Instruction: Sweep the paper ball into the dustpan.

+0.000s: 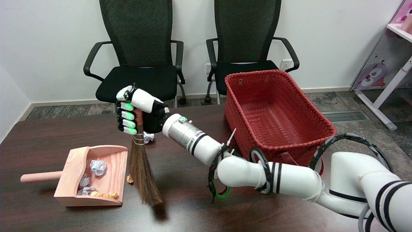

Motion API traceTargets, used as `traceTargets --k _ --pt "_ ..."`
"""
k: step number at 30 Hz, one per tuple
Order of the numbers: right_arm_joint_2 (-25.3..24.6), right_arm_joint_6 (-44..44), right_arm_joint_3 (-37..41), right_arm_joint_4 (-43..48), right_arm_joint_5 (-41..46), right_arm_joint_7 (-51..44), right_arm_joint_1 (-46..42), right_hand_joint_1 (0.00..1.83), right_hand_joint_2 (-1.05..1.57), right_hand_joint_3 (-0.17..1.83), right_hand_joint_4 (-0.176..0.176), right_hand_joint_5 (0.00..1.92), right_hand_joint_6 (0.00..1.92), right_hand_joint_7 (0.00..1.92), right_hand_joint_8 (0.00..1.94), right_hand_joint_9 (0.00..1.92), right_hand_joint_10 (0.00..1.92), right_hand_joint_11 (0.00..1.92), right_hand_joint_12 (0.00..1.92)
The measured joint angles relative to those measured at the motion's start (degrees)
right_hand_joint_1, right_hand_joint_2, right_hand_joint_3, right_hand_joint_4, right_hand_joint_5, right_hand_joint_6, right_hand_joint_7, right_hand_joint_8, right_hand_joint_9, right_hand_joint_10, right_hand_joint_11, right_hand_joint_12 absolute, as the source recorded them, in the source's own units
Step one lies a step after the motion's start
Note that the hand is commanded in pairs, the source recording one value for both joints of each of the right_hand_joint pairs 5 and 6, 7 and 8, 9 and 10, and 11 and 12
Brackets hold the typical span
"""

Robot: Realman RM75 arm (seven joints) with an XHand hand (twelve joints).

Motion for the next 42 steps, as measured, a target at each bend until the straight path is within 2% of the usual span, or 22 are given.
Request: traceTargets --k 12,20,31,36,42 --pt "2.6 2.0 4.1 -7.9 -2.4 7.7 -1.9 0.89 1.08 1.59 -0.012 1.92 1.92 1.92 1.92 1.92 1.92 1.92 1.92" --pt "3.2 4.1 5.0 -6.9 -7.1 11.3 0.8 0.88 1.03 1.65 -0.013 1.92 1.92 1.92 1.92 1.92 1.92 1.92 1.92" --pt "0.9 4.7 0.5 6.9 -18.6 13.9 10.7 0.84 1.07 1.73 -0.010 1.92 1.92 1.92 1.92 1.92 1.92 1.92 1.92" --pt "-1.6 6.0 -2.9 15.6 -26.0 15.8 15.3 0.83 1.19 1.72 -0.007 1.92 1.92 1.92 1.92 1.92 1.92 1.92 1.92" --pt "-5.6 9.1 -7.4 26.9 -34.4 19.3 19.8 0.83 1.22 1.76 -0.004 1.92 1.92 1.92 1.92 1.92 1.92 1.92 1.92"
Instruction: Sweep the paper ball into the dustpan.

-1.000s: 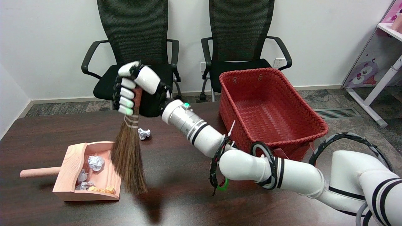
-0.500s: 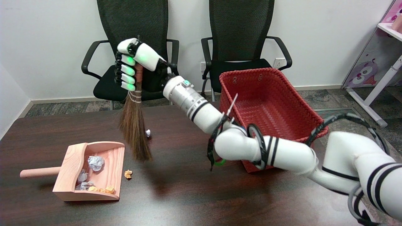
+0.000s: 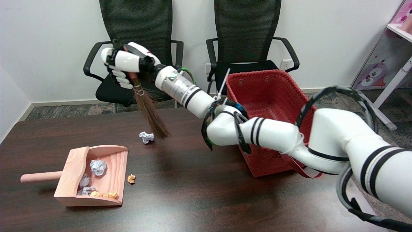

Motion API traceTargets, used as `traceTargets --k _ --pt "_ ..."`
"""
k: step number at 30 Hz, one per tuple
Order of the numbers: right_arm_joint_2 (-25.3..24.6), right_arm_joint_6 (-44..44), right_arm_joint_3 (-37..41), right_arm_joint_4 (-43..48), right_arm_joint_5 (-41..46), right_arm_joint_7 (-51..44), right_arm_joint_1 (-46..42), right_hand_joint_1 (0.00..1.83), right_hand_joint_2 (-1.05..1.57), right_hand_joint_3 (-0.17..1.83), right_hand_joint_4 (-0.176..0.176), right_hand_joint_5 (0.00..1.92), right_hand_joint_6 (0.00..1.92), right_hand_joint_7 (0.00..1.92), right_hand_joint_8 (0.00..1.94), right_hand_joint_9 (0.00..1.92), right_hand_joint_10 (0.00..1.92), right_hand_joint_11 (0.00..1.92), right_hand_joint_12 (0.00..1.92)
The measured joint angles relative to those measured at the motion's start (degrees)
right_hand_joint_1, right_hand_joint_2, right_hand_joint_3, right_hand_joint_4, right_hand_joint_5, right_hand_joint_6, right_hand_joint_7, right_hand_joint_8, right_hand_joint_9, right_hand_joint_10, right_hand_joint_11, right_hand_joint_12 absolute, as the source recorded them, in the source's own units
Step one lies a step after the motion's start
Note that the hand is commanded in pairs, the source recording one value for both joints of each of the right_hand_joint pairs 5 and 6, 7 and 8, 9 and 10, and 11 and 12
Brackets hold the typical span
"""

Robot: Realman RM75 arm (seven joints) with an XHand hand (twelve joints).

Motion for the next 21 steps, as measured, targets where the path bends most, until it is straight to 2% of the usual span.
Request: traceTargets --k 9,21 --pt "-5.5 3.5 -4.4 11.7 -11.6 3.0 3.1 0.83 1.22 1.81 -0.004 1.92 1.92 1.92 1.92 1.92 1.92 1.92 1.92" --pt "-11.3 5.1 -7.4 20.9 -23.9 3.7 2.4 0.85 1.09 1.83 -0.005 1.92 1.92 1.92 1.92 1.92 1.92 1.92 1.92"
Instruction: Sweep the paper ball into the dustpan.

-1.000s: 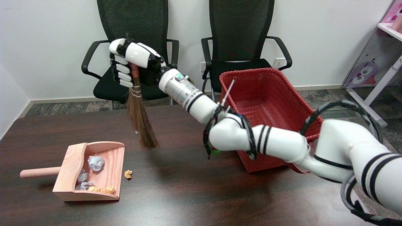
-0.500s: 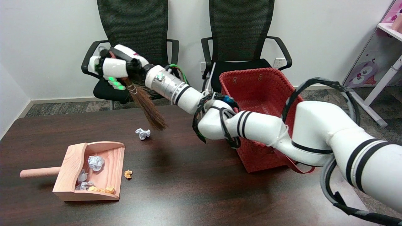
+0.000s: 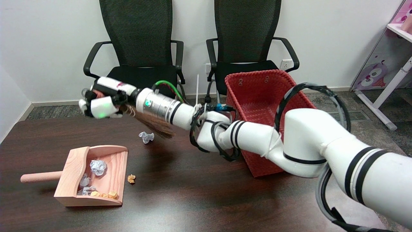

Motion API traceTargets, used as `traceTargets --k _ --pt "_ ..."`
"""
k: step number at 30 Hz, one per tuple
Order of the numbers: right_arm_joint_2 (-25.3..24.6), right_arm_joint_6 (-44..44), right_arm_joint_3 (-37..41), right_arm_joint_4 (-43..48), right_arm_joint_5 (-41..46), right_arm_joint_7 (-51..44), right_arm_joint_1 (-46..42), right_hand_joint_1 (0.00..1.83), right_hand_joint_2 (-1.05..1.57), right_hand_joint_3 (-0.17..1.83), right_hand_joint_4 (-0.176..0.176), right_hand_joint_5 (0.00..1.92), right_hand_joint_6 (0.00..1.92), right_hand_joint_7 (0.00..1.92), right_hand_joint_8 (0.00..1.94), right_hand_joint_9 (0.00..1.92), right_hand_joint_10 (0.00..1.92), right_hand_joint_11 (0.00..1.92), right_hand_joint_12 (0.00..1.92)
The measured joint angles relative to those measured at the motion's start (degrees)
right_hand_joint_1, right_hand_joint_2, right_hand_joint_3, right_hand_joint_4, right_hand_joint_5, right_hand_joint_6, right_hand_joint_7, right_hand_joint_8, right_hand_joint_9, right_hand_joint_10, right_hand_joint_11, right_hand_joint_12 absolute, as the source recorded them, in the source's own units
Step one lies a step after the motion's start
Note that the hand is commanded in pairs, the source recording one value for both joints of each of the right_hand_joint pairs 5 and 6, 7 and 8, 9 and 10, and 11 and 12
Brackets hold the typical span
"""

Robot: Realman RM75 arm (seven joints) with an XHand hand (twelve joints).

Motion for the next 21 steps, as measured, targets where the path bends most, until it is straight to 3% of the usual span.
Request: traceTargets --k 21 --pt "-6.4 -0.9 -1.5 7.8 -6.8 6.5 -5.0 0.87 1.05 1.82 -0.007 1.92 1.92 1.92 1.92 1.92 1.92 1.92 1.92"
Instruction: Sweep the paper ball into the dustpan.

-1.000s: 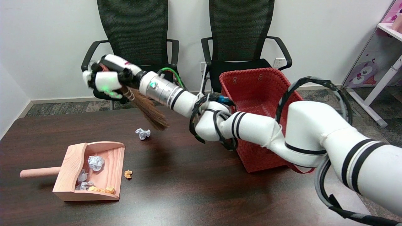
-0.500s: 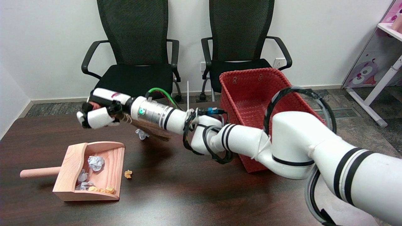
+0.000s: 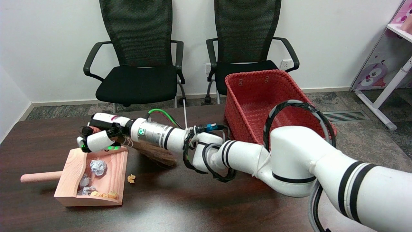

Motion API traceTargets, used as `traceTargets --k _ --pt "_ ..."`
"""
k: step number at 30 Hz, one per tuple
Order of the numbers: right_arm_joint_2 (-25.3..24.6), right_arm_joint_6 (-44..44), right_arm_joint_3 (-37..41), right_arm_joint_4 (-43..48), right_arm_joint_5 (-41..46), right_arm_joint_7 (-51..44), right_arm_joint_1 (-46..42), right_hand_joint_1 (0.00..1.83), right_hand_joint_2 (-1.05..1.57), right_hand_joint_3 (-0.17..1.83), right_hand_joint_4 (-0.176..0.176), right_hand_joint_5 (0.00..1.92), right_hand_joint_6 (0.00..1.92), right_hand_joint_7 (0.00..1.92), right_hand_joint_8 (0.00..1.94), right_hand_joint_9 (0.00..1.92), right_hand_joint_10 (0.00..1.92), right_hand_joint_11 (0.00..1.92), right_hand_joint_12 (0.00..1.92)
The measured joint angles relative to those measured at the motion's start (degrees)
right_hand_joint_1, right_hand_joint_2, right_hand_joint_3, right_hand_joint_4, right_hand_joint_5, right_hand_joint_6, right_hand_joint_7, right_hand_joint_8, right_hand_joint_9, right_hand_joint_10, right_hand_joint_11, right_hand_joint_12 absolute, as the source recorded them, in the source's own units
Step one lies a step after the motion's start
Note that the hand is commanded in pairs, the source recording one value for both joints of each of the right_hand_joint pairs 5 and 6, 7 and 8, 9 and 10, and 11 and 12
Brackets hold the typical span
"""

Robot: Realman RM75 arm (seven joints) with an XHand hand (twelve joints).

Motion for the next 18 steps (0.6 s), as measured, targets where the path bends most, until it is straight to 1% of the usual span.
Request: traceTargets --k 7,12,18 --pt "-0.8 -0.5 0.0 -0.3 -0.3 3.7 -0.8 0.88 1.17 1.66 -0.006 1.92 1.92 1.92 1.92 1.92 1.92 1.92 1.92" --pt "-0.4 -1.2 0.2 -3.1 1.2 6.1 -1.2 0.88 1.19 1.65 -0.006 1.92 1.92 1.92 1.92 1.92 1.92 1.92 1.92" --pt "0.9 -2.0 1.4 -7.9 4.9 9.9 -2.0 0.88 1.18 1.67 -0.007 1.92 1.92 1.92 1.92 1.92 1.92 1.92 1.92"
